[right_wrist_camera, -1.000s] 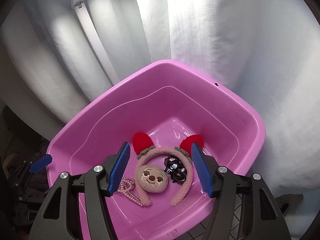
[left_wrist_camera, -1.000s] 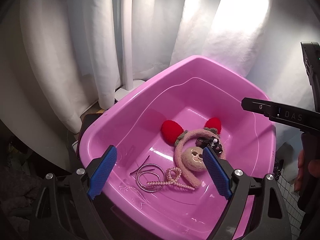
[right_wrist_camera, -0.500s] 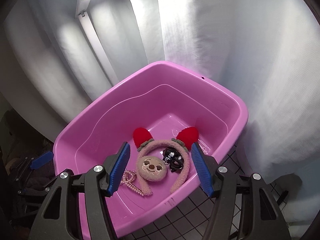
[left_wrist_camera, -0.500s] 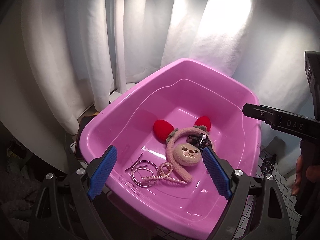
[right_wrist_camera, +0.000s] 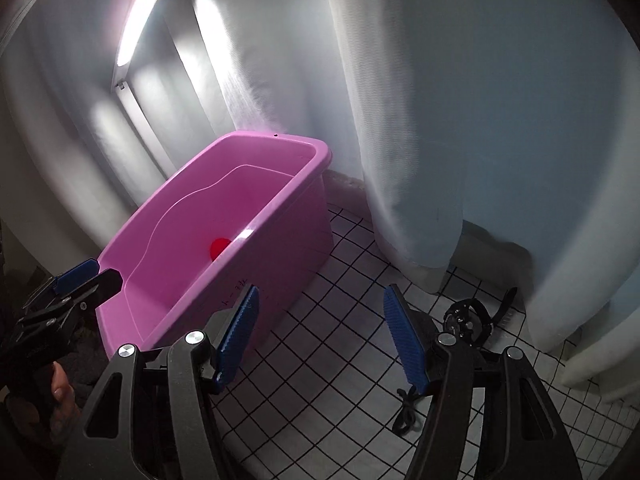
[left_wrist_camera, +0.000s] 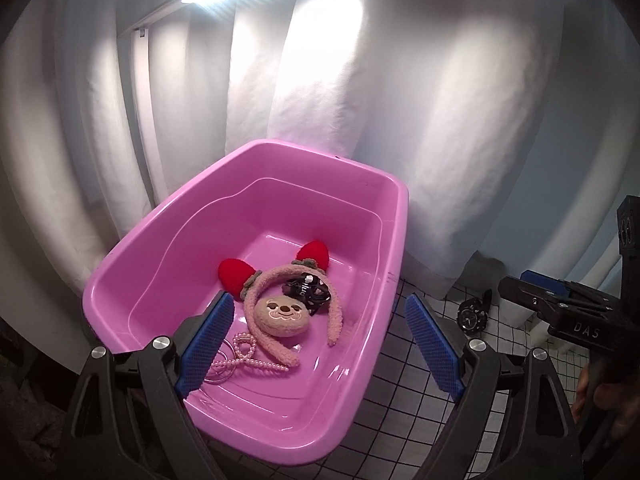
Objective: Organize jewelry
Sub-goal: 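Move both tools back over the table toward the remaining items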
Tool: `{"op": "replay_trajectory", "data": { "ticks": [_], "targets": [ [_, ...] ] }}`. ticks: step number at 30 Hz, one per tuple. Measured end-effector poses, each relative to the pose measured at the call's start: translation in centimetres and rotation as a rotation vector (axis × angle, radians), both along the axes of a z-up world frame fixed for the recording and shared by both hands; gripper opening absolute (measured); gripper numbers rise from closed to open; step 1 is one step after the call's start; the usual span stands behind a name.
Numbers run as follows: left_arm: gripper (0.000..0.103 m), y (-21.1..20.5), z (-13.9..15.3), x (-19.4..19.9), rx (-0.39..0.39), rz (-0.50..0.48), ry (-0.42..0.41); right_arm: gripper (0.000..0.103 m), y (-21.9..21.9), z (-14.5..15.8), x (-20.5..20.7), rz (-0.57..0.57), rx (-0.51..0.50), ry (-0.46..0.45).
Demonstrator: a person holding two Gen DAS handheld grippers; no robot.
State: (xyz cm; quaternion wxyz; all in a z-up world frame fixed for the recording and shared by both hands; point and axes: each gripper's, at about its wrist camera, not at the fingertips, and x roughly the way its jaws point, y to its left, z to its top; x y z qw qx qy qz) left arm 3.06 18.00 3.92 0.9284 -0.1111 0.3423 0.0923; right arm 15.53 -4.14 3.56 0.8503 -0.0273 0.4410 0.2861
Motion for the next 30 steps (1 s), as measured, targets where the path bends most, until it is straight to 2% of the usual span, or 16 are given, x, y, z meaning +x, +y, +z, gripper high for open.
{"op": "replay_trajectory", "data": {
  "ticks": [7,11,15,20,30],
  "targets": [
    [0.087,-4.9,-1.8,0.5,-0.069,-0.096,0.005,0.063,-9.0,-1.4,-1.4,-0.159,-0.015,0.03],
    [0.089,-7.3,-3.2,0.6,-0.07,-0.088,0.016,0.063,-11.9,-2.6,-1.4,-0.173,-0.026,0.046],
    [0.089,-9.6,-5.3,1.0,-0.081,-0.04,0.064,0.066,-12.8,-4.1,-0.6,-0.119,-0.04,0.051],
    [0.089,-12.4,-7.8,0.9,-0.048,0.068,0.114,0.066,-13.1,-6.6,1.6,-0.002,-0.045,0.071],
    [0.09,-18.2,-12.4,0.4,-0.032,0.316,0.164,0.066,-13.8,-10.9,6.9,0.205,0.033,0.098]
  ]
}}
